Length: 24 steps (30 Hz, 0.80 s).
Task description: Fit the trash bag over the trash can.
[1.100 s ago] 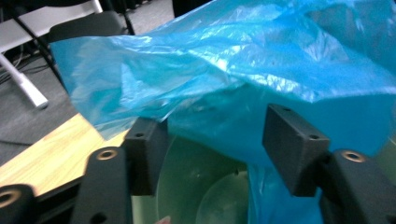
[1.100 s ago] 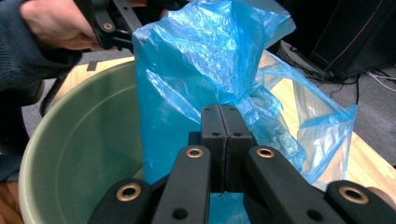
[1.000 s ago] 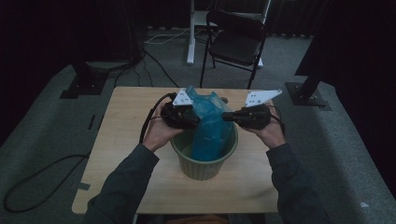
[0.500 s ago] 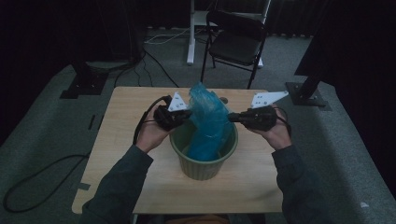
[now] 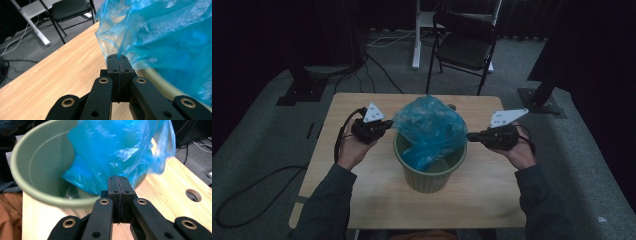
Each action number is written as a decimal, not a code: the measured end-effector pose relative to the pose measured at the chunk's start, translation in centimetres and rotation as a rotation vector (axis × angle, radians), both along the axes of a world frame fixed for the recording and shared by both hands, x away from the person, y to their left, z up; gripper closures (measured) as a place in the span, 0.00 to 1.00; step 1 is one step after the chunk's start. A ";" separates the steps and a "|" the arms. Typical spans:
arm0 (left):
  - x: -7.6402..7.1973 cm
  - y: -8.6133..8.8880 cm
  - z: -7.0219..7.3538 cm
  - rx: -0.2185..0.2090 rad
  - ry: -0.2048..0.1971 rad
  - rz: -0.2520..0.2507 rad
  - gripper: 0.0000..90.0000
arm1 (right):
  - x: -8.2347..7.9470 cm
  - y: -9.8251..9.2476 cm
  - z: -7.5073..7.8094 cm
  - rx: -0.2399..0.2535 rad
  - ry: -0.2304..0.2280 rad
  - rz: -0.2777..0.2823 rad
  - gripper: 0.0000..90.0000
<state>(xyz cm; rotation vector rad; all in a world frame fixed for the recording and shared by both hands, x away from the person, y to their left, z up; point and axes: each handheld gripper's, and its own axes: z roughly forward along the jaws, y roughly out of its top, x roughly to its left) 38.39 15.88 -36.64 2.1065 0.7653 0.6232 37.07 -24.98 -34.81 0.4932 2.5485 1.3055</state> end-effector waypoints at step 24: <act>-0.6 1.6 1.1 -0.117 0.023 -0.011 0.67 | -0.4 -1.5 -1.0 -0.004 0.009 -0.048 1.00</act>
